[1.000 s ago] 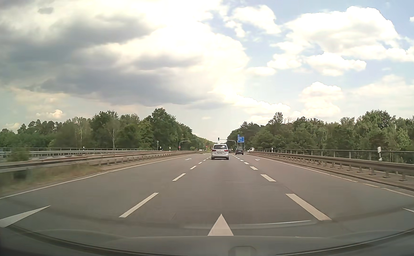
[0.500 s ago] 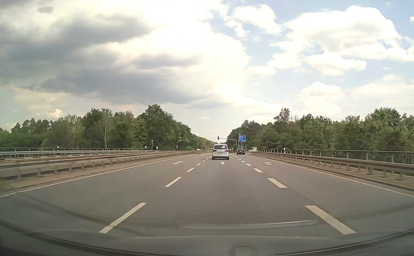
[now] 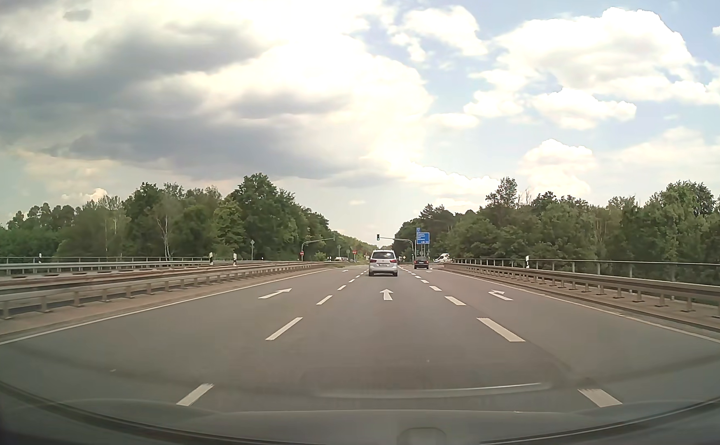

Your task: Follow the waypoints while adhering to traffic rules and regulations

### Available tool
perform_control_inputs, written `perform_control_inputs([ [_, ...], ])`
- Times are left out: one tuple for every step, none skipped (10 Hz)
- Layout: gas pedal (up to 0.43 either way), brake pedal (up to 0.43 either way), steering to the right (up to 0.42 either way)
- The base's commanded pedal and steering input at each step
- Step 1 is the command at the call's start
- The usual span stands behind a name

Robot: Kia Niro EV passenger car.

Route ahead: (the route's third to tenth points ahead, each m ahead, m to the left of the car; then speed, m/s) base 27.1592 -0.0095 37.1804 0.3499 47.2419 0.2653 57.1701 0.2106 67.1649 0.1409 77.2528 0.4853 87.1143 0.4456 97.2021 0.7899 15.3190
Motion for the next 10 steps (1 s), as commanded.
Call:
perform_control_inputs([
  [0.047, 0.037, 0.002],
  [0.047, 0.037, 0.001],
  [0.047, 0.037, 0.001],
  [0.047, 0.037, 0.0],
  [0.047, 0.037, 0.0],
  [0.059, 0.037, -0.002],
  [0.059, 0.037, -0.003],
  [0.059, 0.037, -0.003],
  [0.059, 0.037, -0.002],
  [0.059, 0.037, -0.002],
])
